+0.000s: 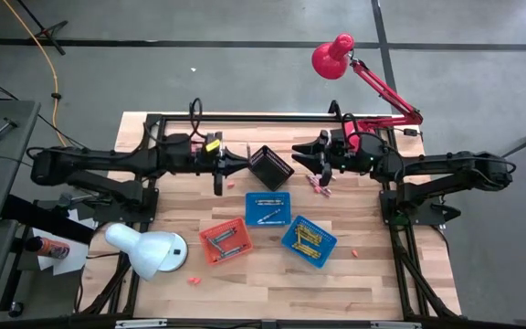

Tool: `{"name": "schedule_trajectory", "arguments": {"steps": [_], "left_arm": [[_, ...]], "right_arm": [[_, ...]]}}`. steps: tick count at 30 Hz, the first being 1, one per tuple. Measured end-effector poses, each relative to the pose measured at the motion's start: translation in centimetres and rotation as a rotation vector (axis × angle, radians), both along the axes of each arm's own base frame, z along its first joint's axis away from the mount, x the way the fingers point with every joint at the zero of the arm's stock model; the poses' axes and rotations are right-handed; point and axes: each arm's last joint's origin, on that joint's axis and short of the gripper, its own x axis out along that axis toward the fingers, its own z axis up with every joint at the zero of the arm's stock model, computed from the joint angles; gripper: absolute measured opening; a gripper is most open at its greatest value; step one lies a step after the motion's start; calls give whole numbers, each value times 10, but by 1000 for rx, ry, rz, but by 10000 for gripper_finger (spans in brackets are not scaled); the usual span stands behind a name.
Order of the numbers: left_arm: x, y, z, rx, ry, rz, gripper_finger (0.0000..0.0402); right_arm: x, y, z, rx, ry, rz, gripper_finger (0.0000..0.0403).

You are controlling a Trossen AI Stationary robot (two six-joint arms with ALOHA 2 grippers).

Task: Sort crayons
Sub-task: Put the white crayon into the left blue bin

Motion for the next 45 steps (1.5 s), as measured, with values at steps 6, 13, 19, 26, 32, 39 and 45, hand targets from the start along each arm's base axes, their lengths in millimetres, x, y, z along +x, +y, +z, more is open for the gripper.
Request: {"name": "schedule_trajectory", "arguments": {"steps": [6, 13, 19, 26, 32, 39, 45], "left_arm": [[1, -6, 0, -14, -2, 8, 0], [1, -6, 0, -15, -2, 8, 0], [1, -6, 0, -17, -1, 8, 0], [27, -18, -18, -1, 432, -67, 0], [63, -34, -59, 97, 825, -187, 0], [93, -48, -107, 122, 995, -297, 4], [109, -50, -128, 136, 1047, -315, 12]], "right_arm": [[0, 0, 0, -31, 3, -4, 162], [0, 0, 0, -35, 4, -8, 162], [0, 0, 0, -35, 4, -8, 162], [0, 0, -1, -43, 14, -11, 162], [0, -1, -4, -47, 42, -16, 162], [1, -1, -6, -38, 71, -37, 162], [1, -1, -7, -40, 76, -37, 162]]}}
